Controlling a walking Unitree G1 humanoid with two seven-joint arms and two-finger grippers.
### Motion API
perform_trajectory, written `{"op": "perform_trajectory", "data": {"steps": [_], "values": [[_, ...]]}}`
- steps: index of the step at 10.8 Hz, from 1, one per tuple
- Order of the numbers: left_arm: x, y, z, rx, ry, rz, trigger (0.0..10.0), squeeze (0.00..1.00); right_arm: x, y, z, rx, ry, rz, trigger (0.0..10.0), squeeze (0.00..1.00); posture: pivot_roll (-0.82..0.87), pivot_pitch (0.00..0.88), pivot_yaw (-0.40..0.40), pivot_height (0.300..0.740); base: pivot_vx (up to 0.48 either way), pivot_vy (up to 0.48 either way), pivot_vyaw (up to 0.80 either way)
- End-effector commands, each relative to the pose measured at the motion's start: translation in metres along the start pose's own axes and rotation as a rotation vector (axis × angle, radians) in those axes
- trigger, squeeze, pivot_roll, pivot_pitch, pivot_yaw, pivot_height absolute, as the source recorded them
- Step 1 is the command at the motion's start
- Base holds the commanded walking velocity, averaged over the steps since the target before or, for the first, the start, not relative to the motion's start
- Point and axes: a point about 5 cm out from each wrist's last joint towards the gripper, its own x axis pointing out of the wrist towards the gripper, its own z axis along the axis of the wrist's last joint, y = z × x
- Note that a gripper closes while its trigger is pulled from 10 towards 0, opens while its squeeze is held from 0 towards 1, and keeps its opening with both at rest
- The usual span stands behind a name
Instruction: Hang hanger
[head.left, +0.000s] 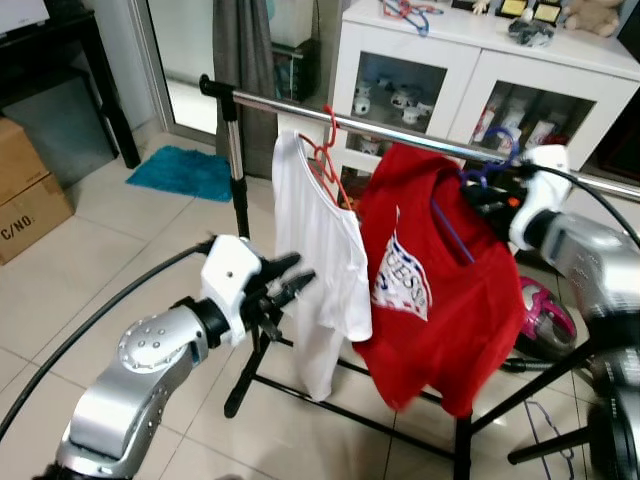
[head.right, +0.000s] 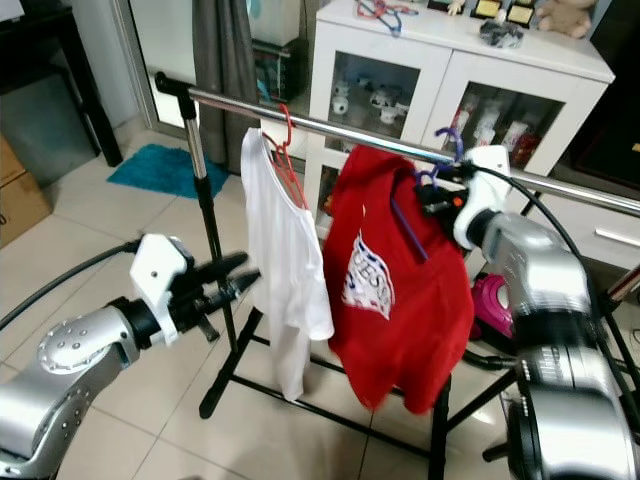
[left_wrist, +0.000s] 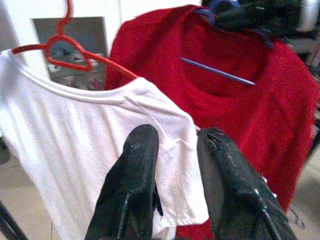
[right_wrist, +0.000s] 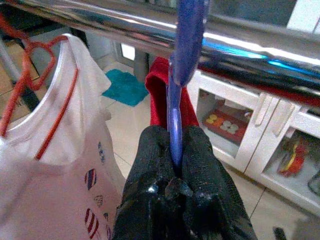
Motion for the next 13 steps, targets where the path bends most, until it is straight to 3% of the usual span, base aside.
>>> {"op": "perform_trajectory", "data": {"steps": [1, 3, 6, 8, 13], "values": [[0.001, 0.0, 0.001, 0.005, -0.007, 0.045, 10.0, 0.0, -0.009, 0.009, 0.005, -0.01, -0.03, 0.009, 0.0, 0.0, -0.02, 0.0, -0.08, 0.74, 0.0, 0.0, 0.0], [0.0, 0.001, -0.002, 0.011, 0.007, 0.094, 10.0, 0.0, -0.025, 0.035, -0.017, 0.022, -0.009, -0.007, 0.0, 0.0, -0.01, 0.0, -0.085, 0.74, 0.0, 0.0, 0.0], [0.0, 0.002, -0.004, 0.022, 0.022, 0.113, 10.0, 0.0, -0.041, 0.059, -0.047, 0.132, -0.014, -0.119, 0.0, 0.0, -0.01, 0.0, -0.084, 0.74, 0.0, 0.0, 0.0], [0.002, 0.002, -0.004, 0.021, 0.02, 0.112, 10.0, 0.0, -0.048, 0.069, -0.053, 0.178, -0.015, -0.179, 0.0, 0.0, -0.02, 0.0, -0.082, 0.74, -0.137, 0.0, 0.0], [0.002, 0.002, -0.004, 0.022, 0.015, 0.116, 10.0, 0.0, -0.048, 0.083, -0.051, 0.137, -0.026, -0.154, 0.0, 0.0, -0.01, 0.0, -0.091, 0.74, -0.286, 0.0, 0.0]]}}
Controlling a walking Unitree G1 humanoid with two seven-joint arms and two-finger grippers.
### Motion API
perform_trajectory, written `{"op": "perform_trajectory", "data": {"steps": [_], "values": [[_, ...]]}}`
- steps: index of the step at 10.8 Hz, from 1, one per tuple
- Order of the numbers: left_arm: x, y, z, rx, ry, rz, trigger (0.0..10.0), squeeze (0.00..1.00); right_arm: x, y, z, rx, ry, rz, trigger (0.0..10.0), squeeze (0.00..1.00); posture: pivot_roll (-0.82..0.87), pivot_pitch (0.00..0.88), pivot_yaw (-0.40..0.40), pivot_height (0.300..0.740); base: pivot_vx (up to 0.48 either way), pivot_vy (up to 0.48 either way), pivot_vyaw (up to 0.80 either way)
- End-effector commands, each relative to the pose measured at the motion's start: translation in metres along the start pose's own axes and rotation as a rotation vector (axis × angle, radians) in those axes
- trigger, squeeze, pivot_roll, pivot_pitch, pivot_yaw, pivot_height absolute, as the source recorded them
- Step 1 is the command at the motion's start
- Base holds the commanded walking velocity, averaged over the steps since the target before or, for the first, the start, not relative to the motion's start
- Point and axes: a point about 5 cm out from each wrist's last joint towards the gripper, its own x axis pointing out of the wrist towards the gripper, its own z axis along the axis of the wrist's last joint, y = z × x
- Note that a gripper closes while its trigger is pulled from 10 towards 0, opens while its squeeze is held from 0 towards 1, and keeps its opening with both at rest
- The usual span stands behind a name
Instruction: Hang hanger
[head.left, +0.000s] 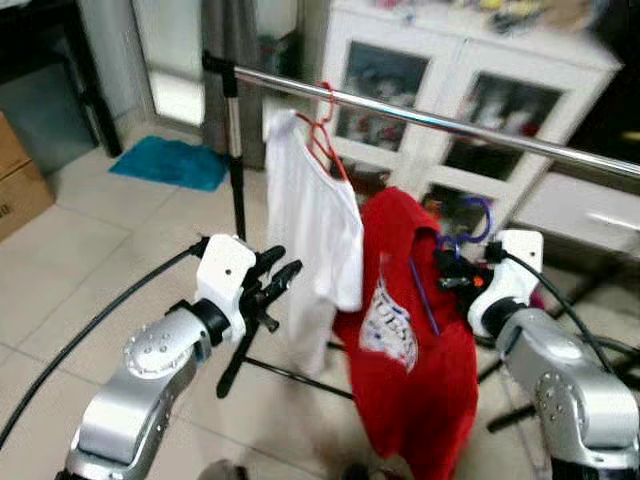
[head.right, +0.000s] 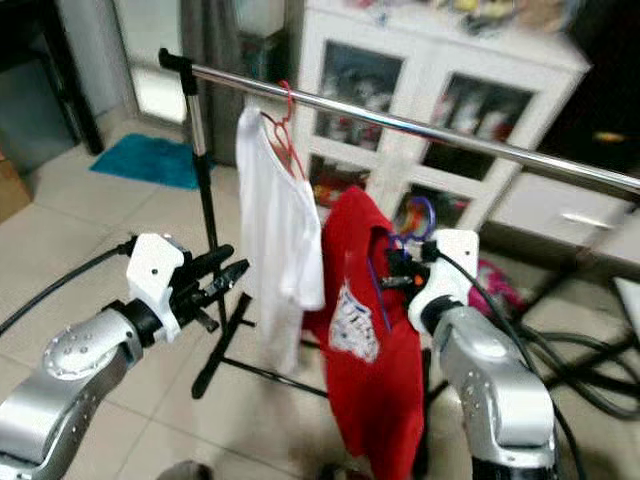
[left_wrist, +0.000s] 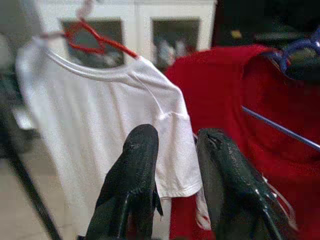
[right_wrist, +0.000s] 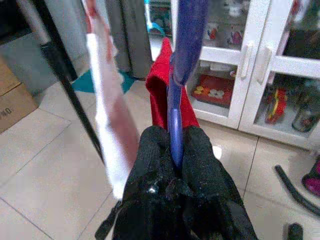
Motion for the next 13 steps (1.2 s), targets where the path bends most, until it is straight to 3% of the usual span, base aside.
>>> {"op": "perform_trajectory", "data": {"steps": [1, 5, 7, 8, 9, 11, 13], "values": [[-0.001, -0.002, -0.004, -0.005, 0.01, 0.0, 10.0, 0.0, 0.0, 0.002, 0.011, -0.023, -0.043, 0.01, 0.0, 0.0, -0.01, 0.0, -0.091, 0.74, -0.289, 0.0, 0.0], [0.0, -0.001, -0.004, -0.001, 0.008, -0.005, 10.0, 0.0, 0.0, 0.008, 0.011, -0.034, -0.041, 0.035, 0.0, 0.0, -0.01, 0.0, -0.091, 0.74, -0.285, 0.0, 0.0], [0.002, 0.002, -0.005, 0.006, 0.018, -0.002, 10.0, 0.0, 0.0, 0.015, 0.013, -0.025, -0.053, 0.08, 0.0, 0.0, -0.02, 0.0, -0.088, 0.74, 0.0, 0.0, 0.0], [0.007, 0.008, -0.004, 0.006, 0.011, 0.019, 10.0, 0.19, 0.0, 0.025, 0.018, 0.026, -0.093, 0.177, 0.0, 0.0, -0.02, 0.0, -0.09, 0.74, 0.0, 0.0, 0.0], [0.017, 0.015, 0.0, 0.069, 0.008, 0.043, 10.0, 1.0, -0.001, 0.034, 0.022, 0.051, -0.108, 0.289, 0.0, 0.0, -0.02, 0.0, -0.089, 0.74, 0.0, 0.0, 0.0], [0.04, 0.024, 0.011, 0.116, -0.029, 0.076, 10.0, 1.0, 0.002, 0.045, 0.027, 0.057, -0.118, 0.41, 0.0, 0.0, -0.02, 0.0, -0.096, 0.74, 0.0, 0.0, 0.0], [0.053, 0.017, 0.018, 0.099, -0.076, 0.016, 10.0, 1.0, 0.002, 0.055, 0.032, 0.048, -0.119, 0.488, 0.0, 0.0, -0.02, 0.0, -0.097, 0.74, 0.0, 0.0, 0.0]]}}
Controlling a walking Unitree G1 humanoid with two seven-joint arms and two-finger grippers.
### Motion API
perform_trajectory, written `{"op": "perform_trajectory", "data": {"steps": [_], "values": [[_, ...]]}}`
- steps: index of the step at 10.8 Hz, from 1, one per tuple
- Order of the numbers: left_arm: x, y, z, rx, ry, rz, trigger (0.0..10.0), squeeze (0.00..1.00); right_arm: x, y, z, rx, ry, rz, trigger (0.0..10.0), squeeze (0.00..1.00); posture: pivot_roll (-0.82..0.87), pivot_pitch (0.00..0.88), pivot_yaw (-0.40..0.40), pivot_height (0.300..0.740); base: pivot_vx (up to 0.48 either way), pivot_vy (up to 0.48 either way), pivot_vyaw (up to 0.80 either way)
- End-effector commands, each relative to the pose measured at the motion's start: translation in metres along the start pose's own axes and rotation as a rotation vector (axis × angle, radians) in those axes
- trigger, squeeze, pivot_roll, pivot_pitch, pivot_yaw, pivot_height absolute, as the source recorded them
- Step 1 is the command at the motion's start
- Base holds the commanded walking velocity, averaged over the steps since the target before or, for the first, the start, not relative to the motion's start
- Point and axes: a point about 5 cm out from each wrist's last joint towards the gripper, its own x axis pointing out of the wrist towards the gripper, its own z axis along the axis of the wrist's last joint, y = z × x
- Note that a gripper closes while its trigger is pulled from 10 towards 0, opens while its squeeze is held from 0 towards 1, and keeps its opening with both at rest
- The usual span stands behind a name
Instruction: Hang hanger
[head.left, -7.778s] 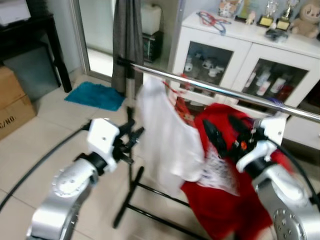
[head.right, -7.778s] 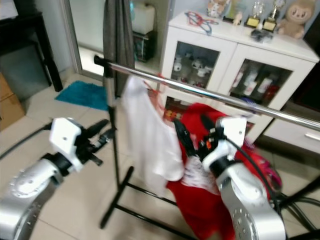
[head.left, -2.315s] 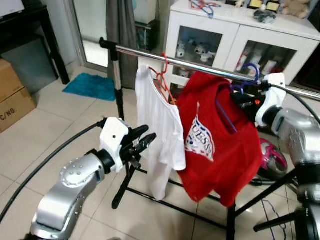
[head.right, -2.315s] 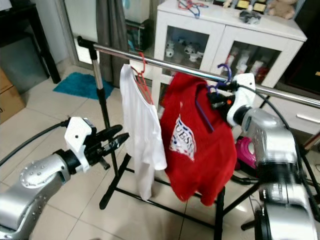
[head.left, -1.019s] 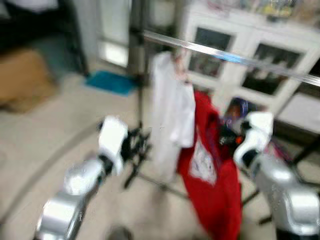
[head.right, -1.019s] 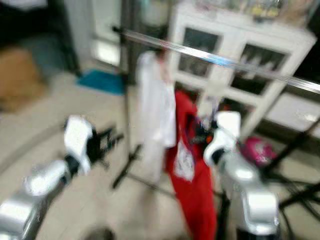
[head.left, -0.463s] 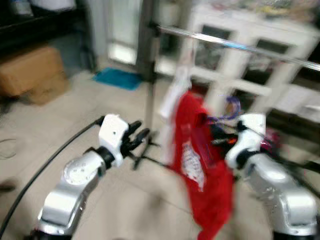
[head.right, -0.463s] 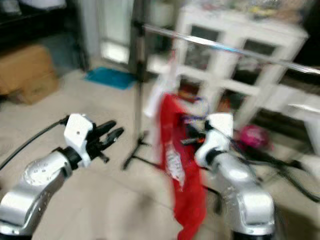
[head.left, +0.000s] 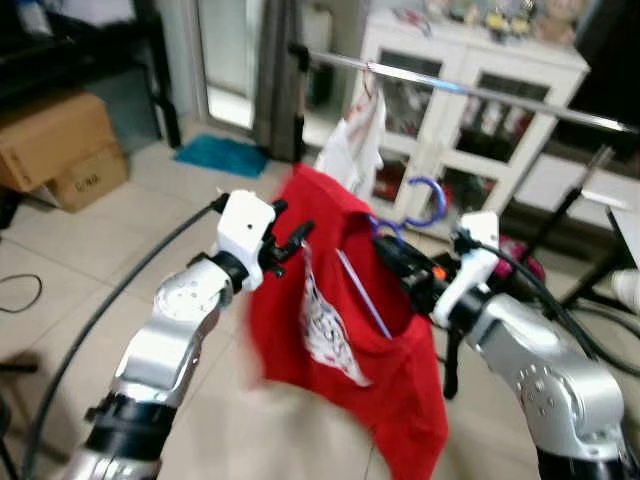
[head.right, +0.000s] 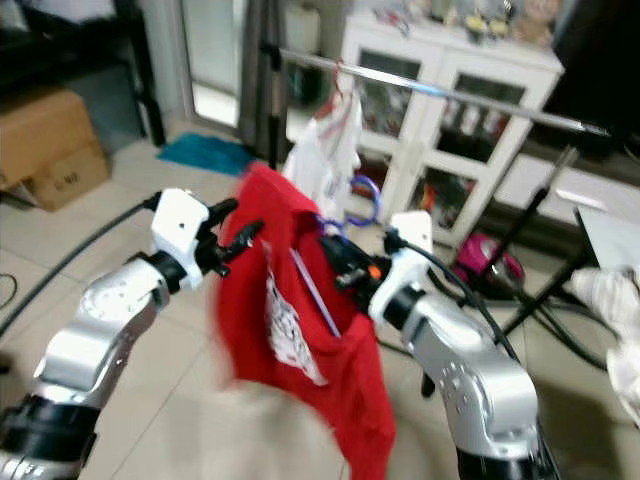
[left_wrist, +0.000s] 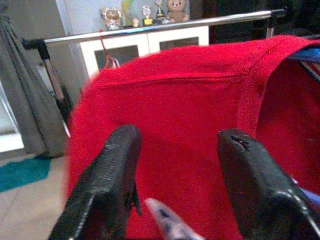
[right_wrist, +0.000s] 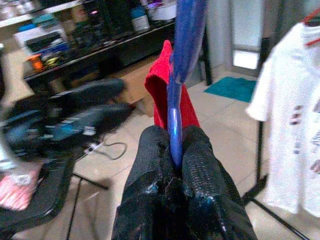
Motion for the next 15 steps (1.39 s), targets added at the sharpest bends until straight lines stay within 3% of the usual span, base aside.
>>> {"op": "perform_trajectory", "data": {"steps": [1, 2, 3, 4, 7, 8, 9, 11, 15], "values": [[0.008, -0.005, 0.008, 0.017, -0.033, -0.036, 10.0, 1.0, 0.002, 0.005, 0.01, -0.017, -0.021, 0.054, 0.0, 0.0, -0.02, 0.0, -0.099, 0.74, 0.0, 0.0, 0.0], [0.012, -0.006, 0.008, 0.02, -0.04, -0.054, 10.0, 0.62, 0.003, 0.01, 0.011, -0.019, -0.019, 0.095, 0.0, 0.0, -0.02, 0.0, -0.099, 0.74, 0.0, 0.0, 0.0], [0.016, -0.009, 0.009, 0.003, -0.068, -0.113, 10.0, 0.15, 0.004, 0.013, 0.012, -0.017, -0.015, 0.131, 0.0, 0.0, -0.03, 0.0, -0.1, 0.74, 0.0, 0.0, 0.0], [0.018, -0.013, 0.009, 0.002, -0.075, -0.157, 10.0, 0.0, 0.005, 0.015, 0.013, -0.014, -0.013, 0.148, 0.0, 0.0, -0.03, 0.0, -0.095, 0.74, 0.0, 0.0, 0.0], [0.022, -0.013, 0.006, 0.026, -0.055, -0.152, 10.0, 0.0, 0.005, 0.017, 0.013, -0.009, -0.009, 0.162, 0.0, 0.0, -0.04, 0.0, -0.091, 0.74, 0.0, 0.0, 0.0], [0.023, -0.004, 0.005, 0.045, -0.047, -0.075, 0.7, 0.0, 0.004, 0.017, 0.013, 0.001, -0.017, 0.157, 0.0, 0.0, -0.04, 0.0, -0.092, 0.74, 0.0, 0.0, 0.0], [0.023, 0.001, 0.006, 0.05, -0.047, -0.032, 0.0, 0.0, 0.005, 0.015, 0.015, 0.014, -0.028, 0.147, 0.0, 0.0, -0.03, 0.0, -0.095, 0.74, 0.0, 0.0, 0.0], [0.021, 0.01, 0.005, 0.055, -0.045, 0.072, 0.0, 0.0, 0.006, 0.01, 0.018, 0.067, -0.058, 0.13, 0.0, 0.0, -0.03, 0.0, -0.103, 0.74, 0.0, 0.0, 0.0], [0.019, 0.011, 0.005, 0.049, -0.06, 0.093, 0.0, 0.0, 0.005, 0.008, 0.021, 0.13, -0.082, 0.139, 0.0, 0.0, -0.03, 0.0, -0.105, 0.74, 0.0, 0.0, 0.0]]}}
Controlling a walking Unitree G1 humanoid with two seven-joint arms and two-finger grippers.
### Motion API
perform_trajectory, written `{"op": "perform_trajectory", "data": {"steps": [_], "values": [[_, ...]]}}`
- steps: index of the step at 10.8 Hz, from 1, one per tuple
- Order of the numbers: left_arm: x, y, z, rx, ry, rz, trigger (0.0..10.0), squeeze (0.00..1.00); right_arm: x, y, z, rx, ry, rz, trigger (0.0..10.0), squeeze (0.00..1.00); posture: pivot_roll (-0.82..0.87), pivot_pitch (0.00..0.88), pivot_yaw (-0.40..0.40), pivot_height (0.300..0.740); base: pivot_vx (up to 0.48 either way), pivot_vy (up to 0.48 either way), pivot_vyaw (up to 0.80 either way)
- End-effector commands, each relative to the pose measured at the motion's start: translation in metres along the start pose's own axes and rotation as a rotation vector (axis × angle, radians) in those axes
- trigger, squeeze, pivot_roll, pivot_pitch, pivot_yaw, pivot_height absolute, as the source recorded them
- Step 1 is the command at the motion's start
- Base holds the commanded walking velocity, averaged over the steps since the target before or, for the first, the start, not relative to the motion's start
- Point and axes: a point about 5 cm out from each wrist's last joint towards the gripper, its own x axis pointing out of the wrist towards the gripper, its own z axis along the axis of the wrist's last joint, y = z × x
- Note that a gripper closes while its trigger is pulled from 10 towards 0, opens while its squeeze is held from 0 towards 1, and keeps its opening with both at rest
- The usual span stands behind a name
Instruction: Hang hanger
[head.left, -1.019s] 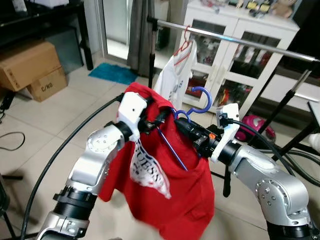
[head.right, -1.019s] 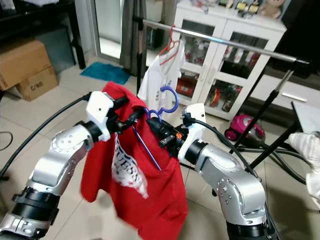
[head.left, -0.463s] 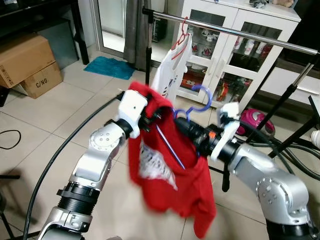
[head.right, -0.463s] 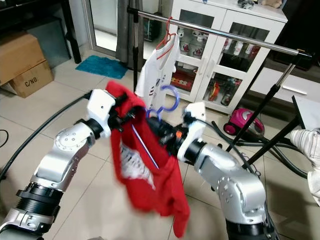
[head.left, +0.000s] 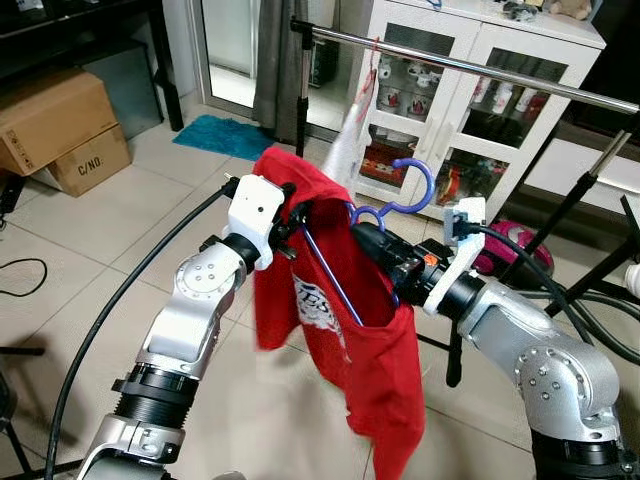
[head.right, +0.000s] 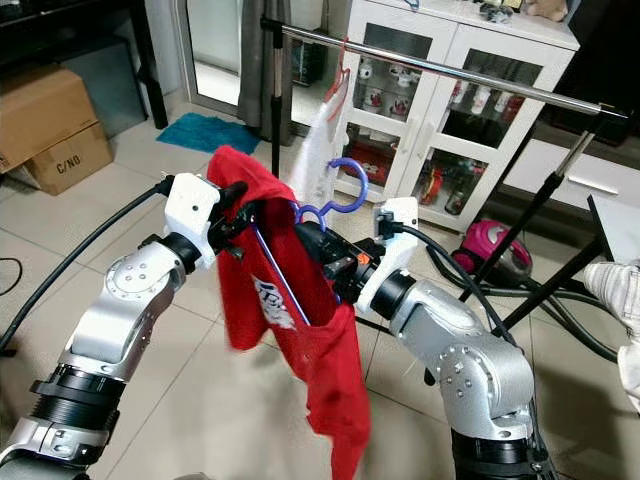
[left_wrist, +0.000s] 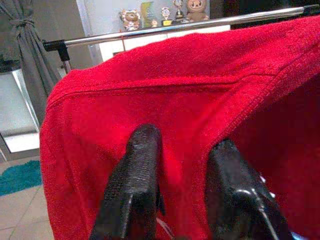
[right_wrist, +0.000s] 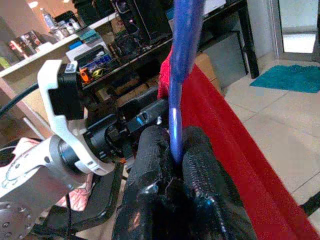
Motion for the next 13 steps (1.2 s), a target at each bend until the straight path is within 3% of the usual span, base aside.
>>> {"op": "perform_trajectory", "data": {"steps": [1, 4, 9, 11, 13], "values": [[0.0, 0.001, 0.002, -0.002, -0.014, 0.006, 0.0, 0.0, -0.002, 0.002, 0.009, -0.005, -0.032, 0.008, 0.0, 0.0, -0.03, 0.0, -0.104, 0.74, 0.0, 0.0, 0.0], [0.0, 0.0, -0.001, -0.029, 0.005, -0.009, 0.0, 0.0, -0.002, 0.002, 0.009, 0.003, -0.032, 0.006, 0.0, 0.0, -0.03, 0.0, -0.103, 0.74, 0.0, 0.0, 0.0], [-0.003, 0.003, -0.005, -0.144, 0.018, -0.013, 0.0, 0.0, -0.004, 0.003, 0.016, 0.021, -0.055, 0.012, 0.0, 0.0, -0.03, 0.0, -0.102, 0.74, 0.0, 0.0, 0.0], [-0.005, 0.009, 0.005, -0.125, -0.029, -0.021, 0.0, 0.0, -0.006, -0.006, 0.002, -0.11, 0.084, -0.074, 0.0, 0.0, -0.03, 0.0, -0.104, 0.74, 0.0, 0.0, 0.0], [-0.009, 0.02, 0.037, -0.09, -0.12, -0.083, 0.0, 0.0, -0.015, -0.017, -0.022, -0.272, 0.315, -0.136, 0.0, 0.0, -0.02, 0.0, -0.105, 0.74, 0.0, 0.0, 0.0]]}}
